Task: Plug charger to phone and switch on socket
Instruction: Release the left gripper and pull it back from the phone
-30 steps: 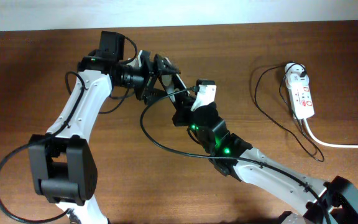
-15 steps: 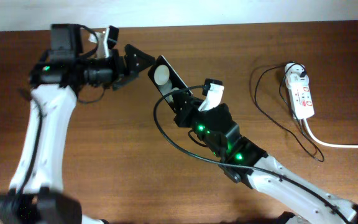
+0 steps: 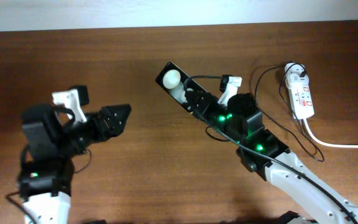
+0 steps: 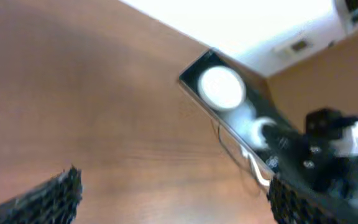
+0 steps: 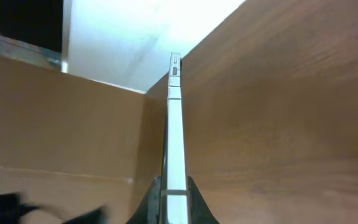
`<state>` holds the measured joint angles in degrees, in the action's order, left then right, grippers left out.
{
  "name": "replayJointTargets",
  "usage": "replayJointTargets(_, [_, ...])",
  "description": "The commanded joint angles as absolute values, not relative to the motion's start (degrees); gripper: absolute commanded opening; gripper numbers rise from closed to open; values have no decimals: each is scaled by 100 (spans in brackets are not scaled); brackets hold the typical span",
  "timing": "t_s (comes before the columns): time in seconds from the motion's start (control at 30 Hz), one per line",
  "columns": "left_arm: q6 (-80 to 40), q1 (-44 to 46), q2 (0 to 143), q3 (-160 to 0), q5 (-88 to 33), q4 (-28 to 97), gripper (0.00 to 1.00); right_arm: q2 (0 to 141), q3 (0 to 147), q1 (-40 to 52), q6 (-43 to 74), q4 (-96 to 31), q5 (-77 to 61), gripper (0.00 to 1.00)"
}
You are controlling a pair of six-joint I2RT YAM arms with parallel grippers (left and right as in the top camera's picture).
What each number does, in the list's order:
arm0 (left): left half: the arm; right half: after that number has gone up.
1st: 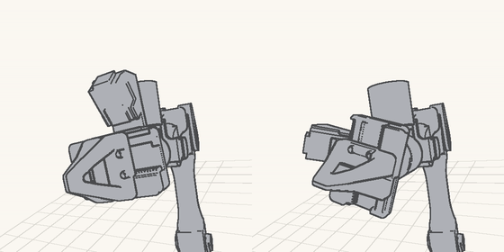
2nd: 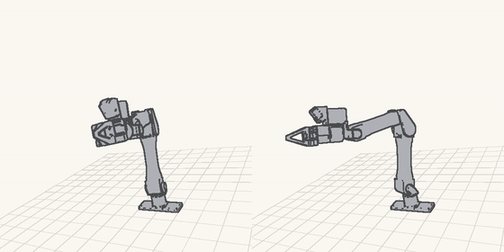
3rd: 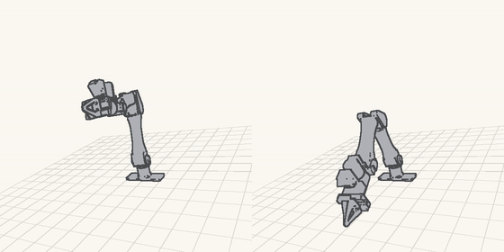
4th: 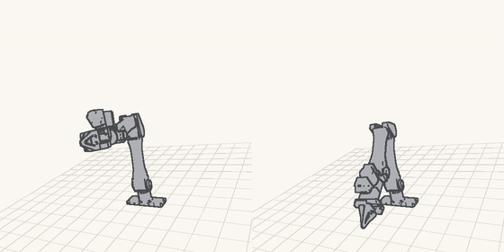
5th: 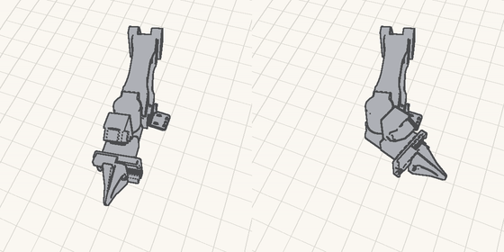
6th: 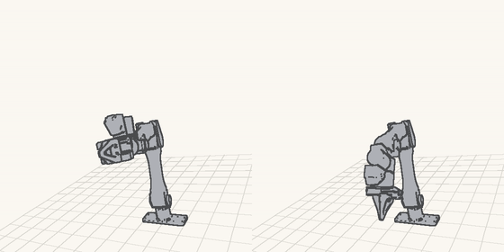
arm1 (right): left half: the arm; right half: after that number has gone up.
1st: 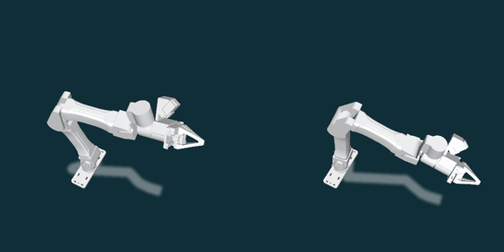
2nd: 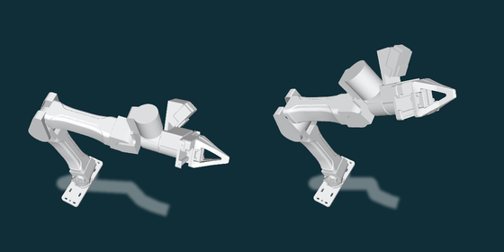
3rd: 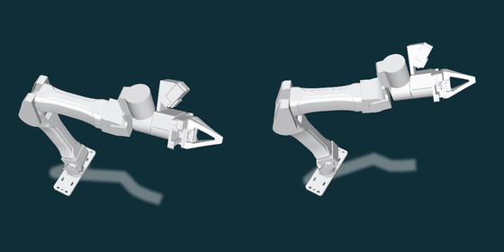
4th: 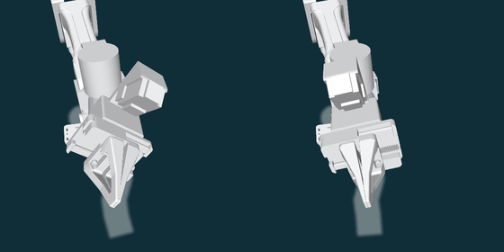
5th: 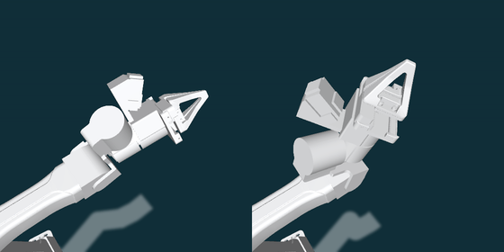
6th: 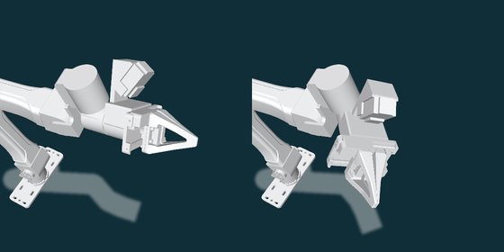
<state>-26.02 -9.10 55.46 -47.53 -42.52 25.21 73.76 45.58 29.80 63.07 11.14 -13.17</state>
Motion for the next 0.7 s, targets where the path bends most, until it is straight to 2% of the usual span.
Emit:
replayJointTargets(0.0, [-4639,-950,5736,-3682,-5336,1125,99,7247,4628,2799,7054,1151,-2058,4])
replayJointTargets(0.1, [-4882,-950,6206,-3573,-5736,576,99,7247,4628,2799,7454,1133,-2047,4])
replayJointTargets(0.47, [-5087,-906,6755,-3573,-5721,165,99,7251,4630,2773,7376,541,-2040,4])
replayJointTargets(0.53, [-5304,-687,6757,-3573,-5717,-185,99,7247,4630,2770,6941,642,-2038,4])
replayJointTargets(0.67, [-5990,-141,6877,-3573,-5419,-329,99,7247,4630,2749,6834,681,-1879,4])
